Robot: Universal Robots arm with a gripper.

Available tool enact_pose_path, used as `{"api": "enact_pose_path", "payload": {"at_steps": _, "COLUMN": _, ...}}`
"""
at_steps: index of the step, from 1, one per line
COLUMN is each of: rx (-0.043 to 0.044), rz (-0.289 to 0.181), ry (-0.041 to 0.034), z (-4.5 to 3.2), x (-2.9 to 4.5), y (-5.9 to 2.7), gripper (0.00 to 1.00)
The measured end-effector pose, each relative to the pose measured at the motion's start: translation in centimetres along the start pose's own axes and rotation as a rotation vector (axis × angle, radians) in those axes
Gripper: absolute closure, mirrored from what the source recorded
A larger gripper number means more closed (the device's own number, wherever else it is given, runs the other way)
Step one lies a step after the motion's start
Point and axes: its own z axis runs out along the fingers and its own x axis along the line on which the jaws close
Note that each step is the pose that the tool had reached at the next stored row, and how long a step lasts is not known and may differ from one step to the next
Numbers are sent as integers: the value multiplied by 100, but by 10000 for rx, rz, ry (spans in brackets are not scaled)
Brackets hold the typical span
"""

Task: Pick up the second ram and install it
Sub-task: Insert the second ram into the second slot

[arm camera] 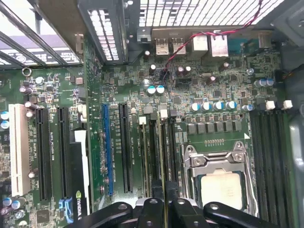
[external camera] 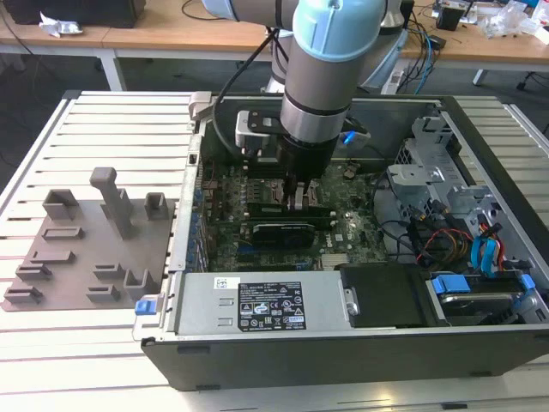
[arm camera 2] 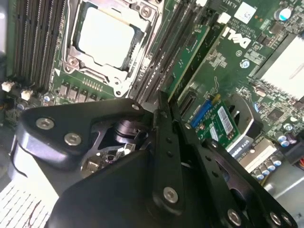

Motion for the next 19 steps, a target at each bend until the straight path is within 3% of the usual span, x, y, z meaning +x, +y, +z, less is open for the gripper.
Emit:
{"api": "enact_pose_path", "payload": {"at_steps": 1, "rx": -16, "rz": -7, "ry": -24, "z": -36, "x": -6, "y": -20, "gripper": 87}}
{"api": "enact_pose_path", "payload": {"at_steps": 2, "rx": -115, "rz": -15, "ry": -125, "z": -36, "x": -9, "y": -53, "gripper": 87}}
{"api": "enact_pose_path", "payload": {"at_steps": 4, "rx": -267, "rz": -10, "ry": -150, "z": -16, "x": -10, "y": -100, "gripper": 87}}
{"api": "enact_pose_path", "payload": {"at_steps": 5, "rx": -295, "rz": -7, "ry": -148, "z": -9, "x": -10, "y": -110, "gripper": 87}}
{"api": "enact_pose_path", "payload": {"at_steps": 10, "rx": -387, "rz": -140, "ry": -158, "z": 11, "x": -12, "y": -158, "gripper": 87}}
{"api": "enact_pose_path", "payload": {"at_steps": 12, "rx": -419, "rz": -145, "ry": -195, "z": 33, "x": -11, "y": -166, "gripper": 87}}
{"api": "enact_pose_path", "payload": {"at_steps": 19, "rx": -465, "rz": -144, "ry": -229, "z": 68, "x": -9, "y": -180, "gripper": 87}}
